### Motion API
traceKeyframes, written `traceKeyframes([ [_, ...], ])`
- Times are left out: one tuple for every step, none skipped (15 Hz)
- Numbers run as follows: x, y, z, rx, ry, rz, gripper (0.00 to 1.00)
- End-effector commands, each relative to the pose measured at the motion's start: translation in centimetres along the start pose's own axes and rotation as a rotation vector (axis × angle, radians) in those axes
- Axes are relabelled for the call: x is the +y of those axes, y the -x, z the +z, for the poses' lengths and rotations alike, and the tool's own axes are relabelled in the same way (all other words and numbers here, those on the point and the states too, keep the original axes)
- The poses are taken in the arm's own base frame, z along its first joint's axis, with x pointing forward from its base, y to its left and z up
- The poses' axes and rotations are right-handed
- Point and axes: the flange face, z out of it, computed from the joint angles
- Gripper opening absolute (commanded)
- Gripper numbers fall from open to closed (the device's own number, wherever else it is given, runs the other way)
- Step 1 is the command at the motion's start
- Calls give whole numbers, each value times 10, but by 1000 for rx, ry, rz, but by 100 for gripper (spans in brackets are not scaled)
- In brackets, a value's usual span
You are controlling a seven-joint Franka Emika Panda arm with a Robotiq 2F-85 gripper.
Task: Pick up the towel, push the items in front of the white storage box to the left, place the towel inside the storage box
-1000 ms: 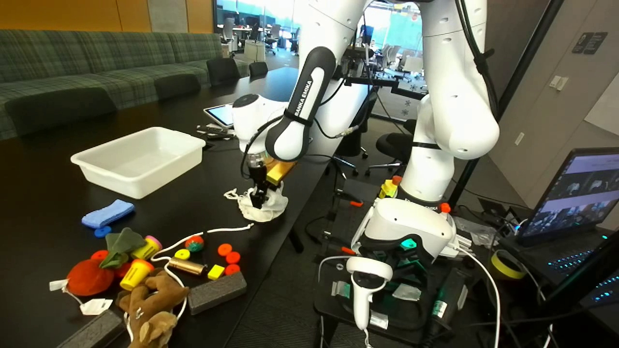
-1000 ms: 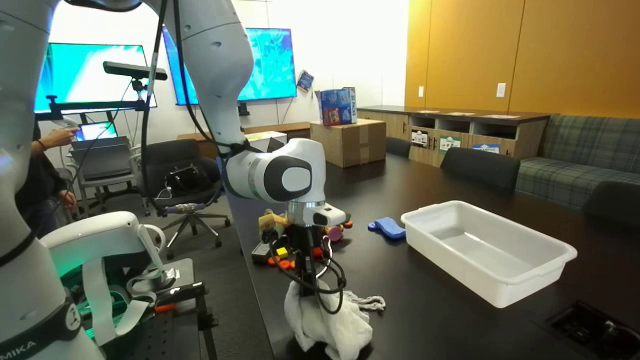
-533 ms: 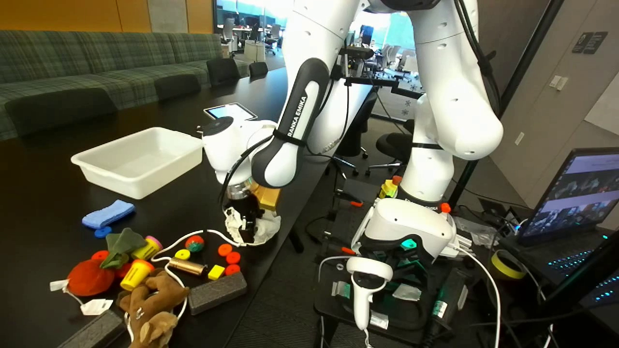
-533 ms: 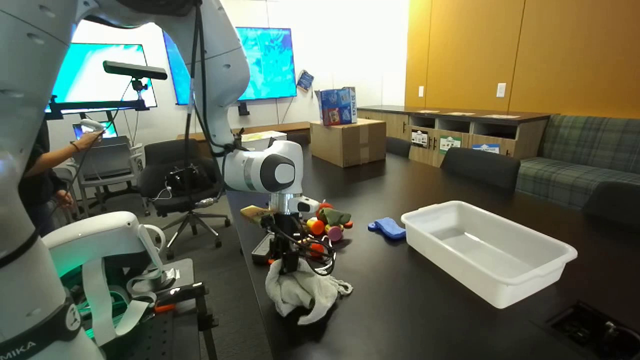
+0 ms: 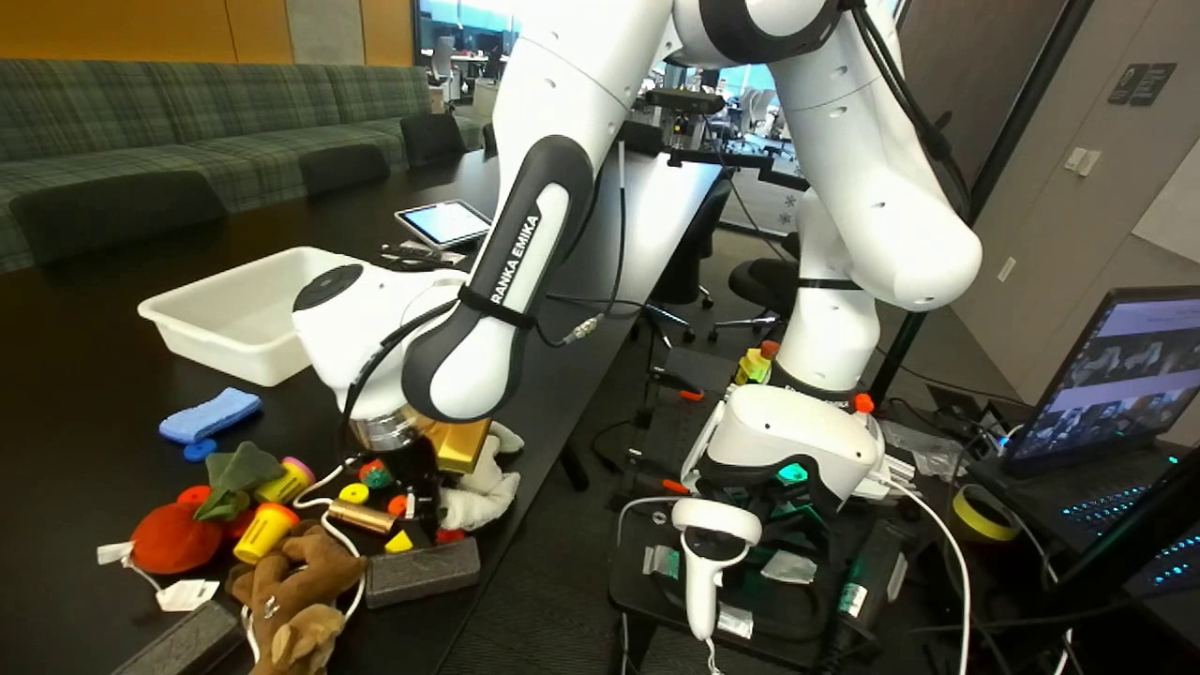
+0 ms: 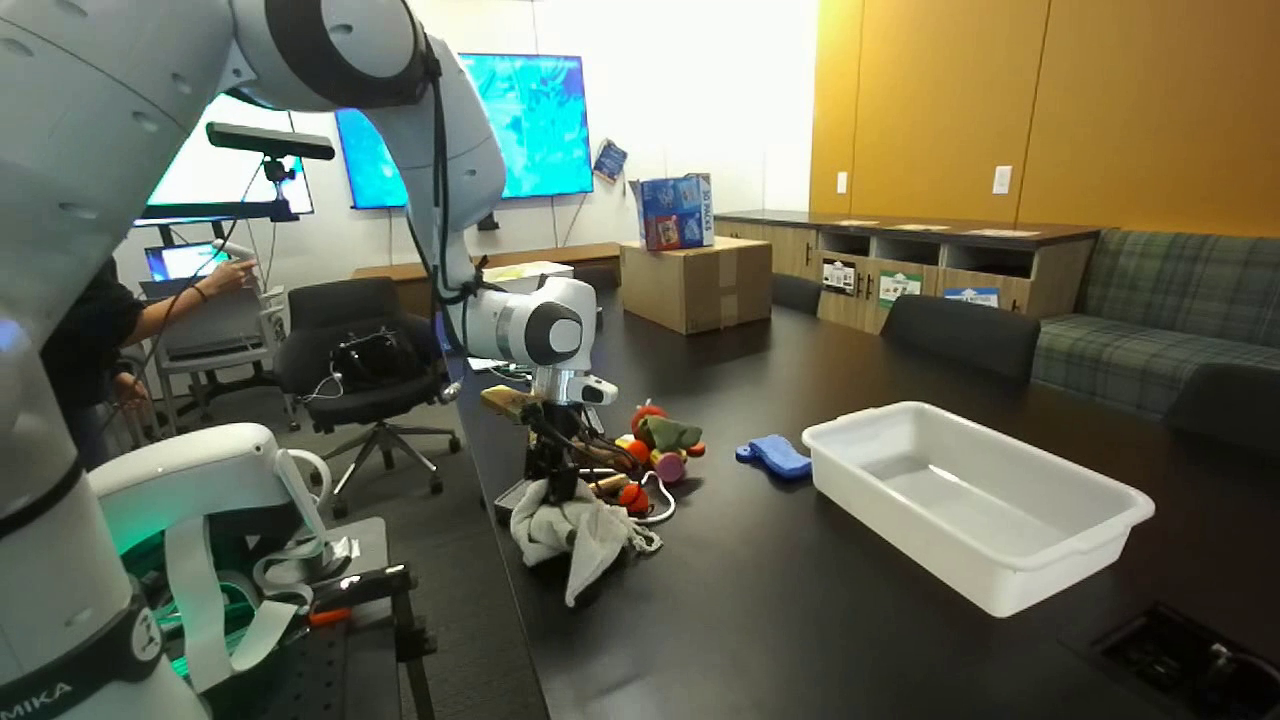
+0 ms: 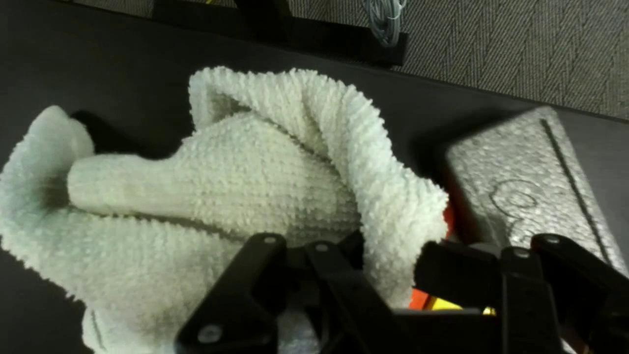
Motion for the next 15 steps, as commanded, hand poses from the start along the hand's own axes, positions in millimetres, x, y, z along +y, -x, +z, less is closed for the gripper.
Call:
traceKeyframes([
  [-41, -30, -10, -24, -52, 40, 13],
  [-50, -36, -15, -13, -67, 60, 14],
  [-61, -42, -19, -10, -87, 73, 14],
  [-70, -46, -27, 2, -104, 87, 14],
  [-79, -51, -32, 22, -115, 97, 14],
  [-85, -55, -39, 31, -125, 106, 14],
  [-90, -60, -44, 43, -138, 118, 13],
  [-95, -62, -52, 49, -153, 124, 14],
  [-99, -65, -59, 53, -171, 131, 14],
  [-102, -67, -66, 60, -186, 137, 14],
  [-103, -70, -75, 64, -204, 142, 14],
  [-102, -70, -83, 67, -220, 144, 14],
  [-99, -71, -93, 73, -236, 147, 13],
  [-94, -72, -103, 77, -251, 147, 14],
  [-86, -73, -113, 92, -265, 160, 14],
])
